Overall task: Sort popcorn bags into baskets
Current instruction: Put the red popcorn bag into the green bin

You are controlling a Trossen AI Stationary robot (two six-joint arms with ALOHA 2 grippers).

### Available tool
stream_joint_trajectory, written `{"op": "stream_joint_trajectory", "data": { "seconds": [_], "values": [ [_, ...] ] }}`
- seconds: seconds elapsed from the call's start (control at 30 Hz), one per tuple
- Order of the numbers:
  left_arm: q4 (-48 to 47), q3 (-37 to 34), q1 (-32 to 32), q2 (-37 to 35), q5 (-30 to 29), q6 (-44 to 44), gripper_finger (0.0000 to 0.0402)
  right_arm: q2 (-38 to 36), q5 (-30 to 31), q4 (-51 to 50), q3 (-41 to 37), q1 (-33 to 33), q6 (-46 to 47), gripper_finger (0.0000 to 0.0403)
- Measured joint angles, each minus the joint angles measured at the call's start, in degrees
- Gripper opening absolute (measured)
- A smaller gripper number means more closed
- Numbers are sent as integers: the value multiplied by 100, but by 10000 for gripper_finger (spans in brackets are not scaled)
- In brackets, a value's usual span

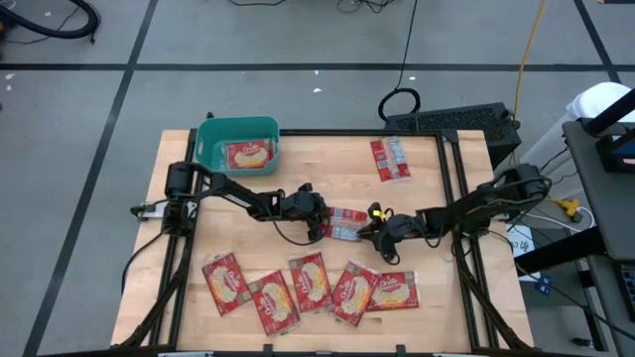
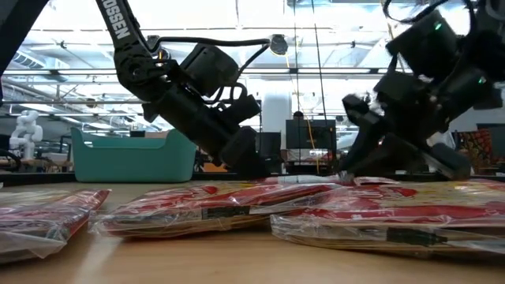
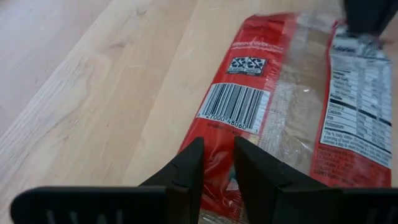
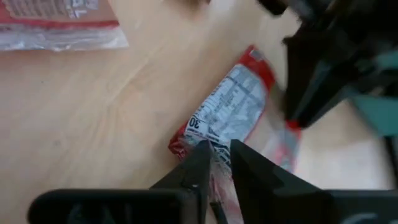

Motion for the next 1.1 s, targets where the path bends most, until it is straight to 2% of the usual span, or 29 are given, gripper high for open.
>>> {"op": "stream_joint_trajectory", "data": {
  "seconds": [0.13,0.3,0.47,0.6,0.83,0.93,1.1],
  "values": [
    [-35,4,-4,0,4,-6,90,-542,578,-876,6,202,-213,108],
    [-34,2,23,0,41,-11,90,-1014,647,-1662,125,272,-106,167],
    [-32,2,76,2,75,-34,90,-957,623,-3012,664,213,-255,180],
    [-4,-4,85,4,82,-34,90,-687,156,-3113,777,33,-587,172],
    [55,-7,86,11,47,-40,90,88,-98,-1919,786,-115,-1042,143],
    [62,-10,94,13,35,-49,90,315,-143,-1451,780,-138,-1056,107],
    [-134,-12,95,-156,35,-104,90,295,-133,-1397,780,-179,-916,22]
  ]
}}
